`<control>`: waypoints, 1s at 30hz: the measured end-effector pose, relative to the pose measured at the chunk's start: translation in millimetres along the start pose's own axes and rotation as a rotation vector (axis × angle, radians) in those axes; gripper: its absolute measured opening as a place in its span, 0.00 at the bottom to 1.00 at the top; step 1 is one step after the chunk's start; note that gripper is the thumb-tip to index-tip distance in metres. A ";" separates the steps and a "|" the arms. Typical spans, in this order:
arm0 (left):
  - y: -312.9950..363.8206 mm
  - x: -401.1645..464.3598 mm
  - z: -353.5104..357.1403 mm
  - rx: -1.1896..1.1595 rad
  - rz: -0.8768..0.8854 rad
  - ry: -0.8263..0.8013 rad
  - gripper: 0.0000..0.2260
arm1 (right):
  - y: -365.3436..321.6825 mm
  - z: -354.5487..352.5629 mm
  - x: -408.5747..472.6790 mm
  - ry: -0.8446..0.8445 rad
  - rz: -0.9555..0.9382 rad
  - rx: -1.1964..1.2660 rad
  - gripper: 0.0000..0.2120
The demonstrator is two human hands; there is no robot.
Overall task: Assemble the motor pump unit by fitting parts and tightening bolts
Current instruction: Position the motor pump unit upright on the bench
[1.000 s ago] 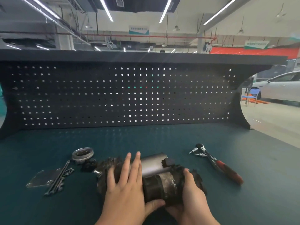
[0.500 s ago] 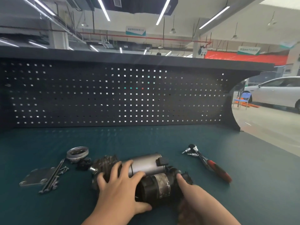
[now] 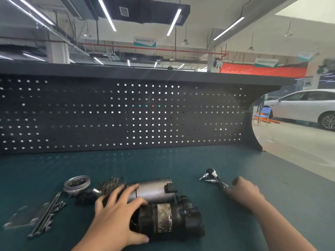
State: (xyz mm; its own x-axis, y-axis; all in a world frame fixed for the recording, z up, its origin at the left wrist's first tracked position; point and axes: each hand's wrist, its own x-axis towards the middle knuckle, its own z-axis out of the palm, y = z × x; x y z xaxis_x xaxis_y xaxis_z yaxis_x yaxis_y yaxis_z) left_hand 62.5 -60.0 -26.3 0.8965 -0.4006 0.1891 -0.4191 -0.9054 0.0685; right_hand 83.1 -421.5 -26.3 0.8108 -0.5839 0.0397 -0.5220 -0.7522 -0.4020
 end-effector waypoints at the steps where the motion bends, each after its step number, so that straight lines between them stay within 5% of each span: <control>1: -0.9 1.4 0.1 -0.004 0.002 0.009 0.37 | 5.1 7.3 7.1 -0.042 -0.015 0.061 0.17; 9: -0.5 -0.3 -11.8 0.014 0.037 -0.001 0.45 | 4.3 -2.0 1.8 0.237 -0.186 0.253 0.11; 12: 19.3 -6.1 -32.3 -0.264 0.019 0.296 0.55 | -23.1 -23.0 -33.9 0.333 -0.436 0.576 0.08; 16: 65.2 -8.1 -54.6 -0.543 0.055 0.613 0.27 | -60.6 -21.6 -98.0 -0.046 -0.756 0.690 0.14; 22: 65.8 -10.7 -47.6 -0.729 0.017 0.675 0.14 | -75.5 -27.4 -133.9 -0.499 -0.892 0.763 0.07; 24: 58.4 -14.9 -44.7 -0.774 0.039 0.635 0.09 | -78.1 -30.5 -141.8 -0.733 -0.839 0.871 0.04; 27: 62.9 -15.3 -37.4 -0.787 0.098 0.564 0.07 | -83.3 -22.8 -147.0 -1.179 -0.465 1.223 0.24; 30: 73.6 -13.9 -30.2 -0.802 0.155 0.510 0.05 | -85.6 -20.2 -146.4 -1.401 -0.243 1.379 0.20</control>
State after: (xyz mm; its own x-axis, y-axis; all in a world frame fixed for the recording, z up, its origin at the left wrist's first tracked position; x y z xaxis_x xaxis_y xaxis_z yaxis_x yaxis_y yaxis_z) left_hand 14.8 -116.8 5.8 0.7321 -0.2270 0.6422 -0.6705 -0.4064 0.6207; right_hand 3.8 -277.8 20.8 0.7851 0.6007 -0.1509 -0.4231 0.3422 -0.8390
